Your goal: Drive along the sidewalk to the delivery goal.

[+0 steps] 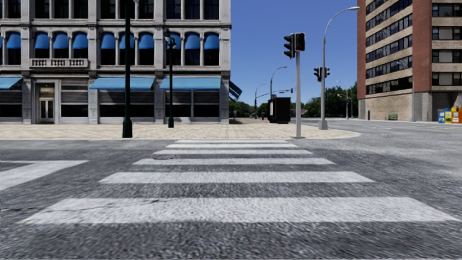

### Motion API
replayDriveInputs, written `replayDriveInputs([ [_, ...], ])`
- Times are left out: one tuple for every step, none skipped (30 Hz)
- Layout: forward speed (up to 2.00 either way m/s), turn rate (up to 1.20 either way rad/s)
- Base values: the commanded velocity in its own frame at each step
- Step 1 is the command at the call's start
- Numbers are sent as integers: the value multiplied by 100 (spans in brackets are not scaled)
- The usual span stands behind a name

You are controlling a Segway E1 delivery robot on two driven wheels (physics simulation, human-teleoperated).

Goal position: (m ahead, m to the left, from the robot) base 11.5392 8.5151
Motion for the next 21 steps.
replayDriveInputs([
  [159,0],
  [159,0],
  [159,0],
  [159,0],
  [159,2],
  [159,2],
  [159,3],
  [159,6],
  [159,7],
  [159,7],
  [159,10],
  [160,10],
  [162,11],
  [164,11],
  [164,11],
  [165,12],
  [167,13],
  [167,16],
  [167,18],
  [167,18],
  [167,19],
])
